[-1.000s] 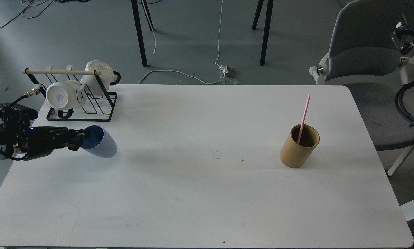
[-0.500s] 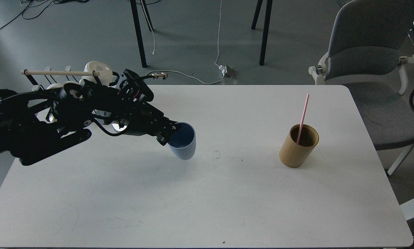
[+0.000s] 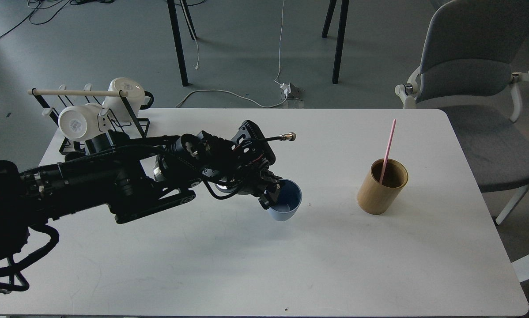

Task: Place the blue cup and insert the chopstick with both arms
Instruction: 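Carry the blue cup toward the table center and set it down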

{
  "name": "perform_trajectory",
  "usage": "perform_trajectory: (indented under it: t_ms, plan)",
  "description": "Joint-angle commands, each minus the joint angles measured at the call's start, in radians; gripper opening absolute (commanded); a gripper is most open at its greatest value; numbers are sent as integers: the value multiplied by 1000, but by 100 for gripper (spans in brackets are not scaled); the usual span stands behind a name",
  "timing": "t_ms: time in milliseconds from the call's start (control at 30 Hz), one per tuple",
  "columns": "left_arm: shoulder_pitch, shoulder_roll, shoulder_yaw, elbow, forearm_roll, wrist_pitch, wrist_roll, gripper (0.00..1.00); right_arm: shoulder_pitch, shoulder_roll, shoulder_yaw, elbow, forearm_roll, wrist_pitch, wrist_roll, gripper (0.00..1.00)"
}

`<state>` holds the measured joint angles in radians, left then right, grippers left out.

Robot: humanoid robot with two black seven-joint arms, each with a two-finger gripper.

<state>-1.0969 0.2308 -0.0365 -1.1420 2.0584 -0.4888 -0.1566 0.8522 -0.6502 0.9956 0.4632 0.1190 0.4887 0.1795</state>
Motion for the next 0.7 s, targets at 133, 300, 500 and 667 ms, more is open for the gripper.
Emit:
perform_trajectory:
  t_ms: [133,300,500,667]
  plan:
    - [14,-10,6,28,-6,0,-5,7,-4,0,0,0,1,0,0,99]
    - [45,-11,4,30,-6,0,0,9,-5,0,0,0,1,0,0,99]
    - [54,-28,1,28,-8,0,3,18,-15,0,0,0,1,0,0,99]
    - [51,-13,-12,19,-15,0,-1,53,-30,0,0,2,1,0,0,99]
